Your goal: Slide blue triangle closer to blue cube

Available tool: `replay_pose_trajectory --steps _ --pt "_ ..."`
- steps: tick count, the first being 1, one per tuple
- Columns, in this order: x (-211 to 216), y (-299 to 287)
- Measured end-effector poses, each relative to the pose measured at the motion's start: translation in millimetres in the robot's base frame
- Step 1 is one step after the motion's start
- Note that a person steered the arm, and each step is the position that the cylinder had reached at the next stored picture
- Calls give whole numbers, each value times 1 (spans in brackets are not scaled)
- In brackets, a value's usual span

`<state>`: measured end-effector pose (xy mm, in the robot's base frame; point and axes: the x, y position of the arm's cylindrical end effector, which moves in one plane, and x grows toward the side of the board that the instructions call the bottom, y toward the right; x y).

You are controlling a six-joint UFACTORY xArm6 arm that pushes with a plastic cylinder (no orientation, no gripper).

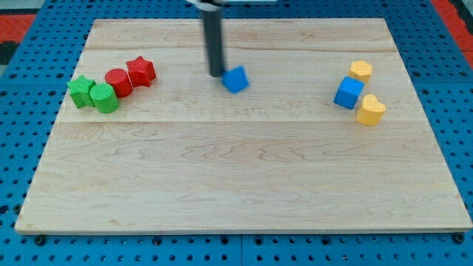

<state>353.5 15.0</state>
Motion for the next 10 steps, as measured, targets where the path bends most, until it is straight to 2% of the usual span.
replay_pose_trajectory --steps 1,2,3,4,5,6,7,8,9,10 --pt "4 90" --pt "12 65" --pt "8 -18" --pt "31 -59" --pt "71 -49" --pt "68 19" --pt "67 37" --pt "48 23" --pt "47 -15" --pt "27 19"
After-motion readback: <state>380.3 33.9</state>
